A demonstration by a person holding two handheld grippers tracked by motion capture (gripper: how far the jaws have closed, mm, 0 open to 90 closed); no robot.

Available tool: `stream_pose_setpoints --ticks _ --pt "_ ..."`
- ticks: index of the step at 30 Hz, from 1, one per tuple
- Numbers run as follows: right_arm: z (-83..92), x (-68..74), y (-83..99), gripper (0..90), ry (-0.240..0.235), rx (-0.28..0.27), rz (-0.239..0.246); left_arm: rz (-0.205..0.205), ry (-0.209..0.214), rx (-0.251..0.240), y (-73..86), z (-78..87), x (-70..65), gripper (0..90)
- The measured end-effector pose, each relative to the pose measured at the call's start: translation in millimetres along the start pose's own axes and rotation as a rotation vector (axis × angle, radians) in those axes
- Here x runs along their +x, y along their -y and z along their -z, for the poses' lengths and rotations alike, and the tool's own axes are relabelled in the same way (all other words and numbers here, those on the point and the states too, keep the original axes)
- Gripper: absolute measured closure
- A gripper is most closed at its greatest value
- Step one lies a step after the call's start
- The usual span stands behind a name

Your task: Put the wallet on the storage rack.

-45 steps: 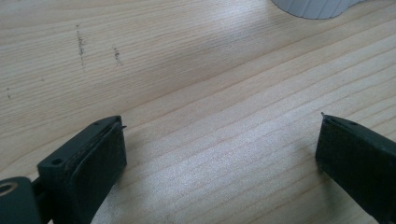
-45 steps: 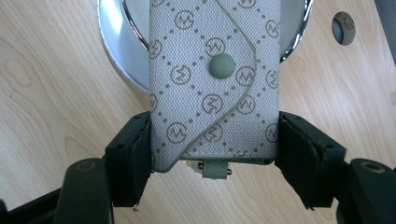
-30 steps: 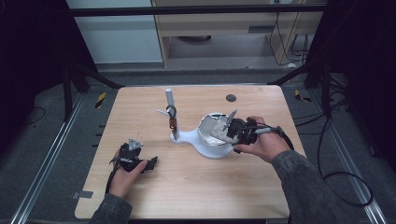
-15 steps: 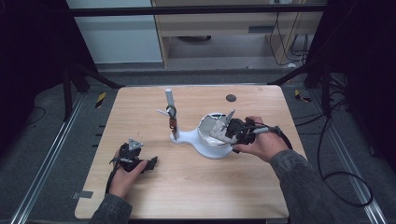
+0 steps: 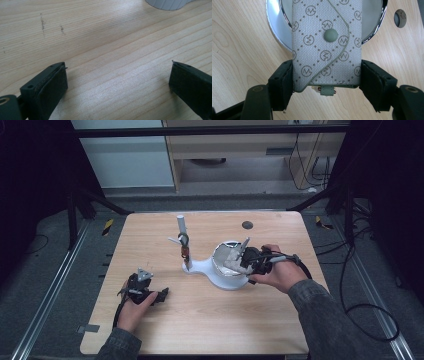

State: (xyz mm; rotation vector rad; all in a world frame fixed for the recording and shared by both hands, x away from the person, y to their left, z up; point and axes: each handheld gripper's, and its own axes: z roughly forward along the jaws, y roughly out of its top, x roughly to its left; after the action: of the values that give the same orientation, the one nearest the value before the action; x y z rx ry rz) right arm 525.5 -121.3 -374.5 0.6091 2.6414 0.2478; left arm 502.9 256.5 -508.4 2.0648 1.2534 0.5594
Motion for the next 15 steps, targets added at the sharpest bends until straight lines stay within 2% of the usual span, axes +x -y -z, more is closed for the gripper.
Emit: stream_pose_setpoints --ticks 15 --pt "-4.7 -0.6 -8.6 31.0 -0.007 0.014 0.016 -0.001 0.002 -0.002 -0.2 -0.2 -0.2 1.0"
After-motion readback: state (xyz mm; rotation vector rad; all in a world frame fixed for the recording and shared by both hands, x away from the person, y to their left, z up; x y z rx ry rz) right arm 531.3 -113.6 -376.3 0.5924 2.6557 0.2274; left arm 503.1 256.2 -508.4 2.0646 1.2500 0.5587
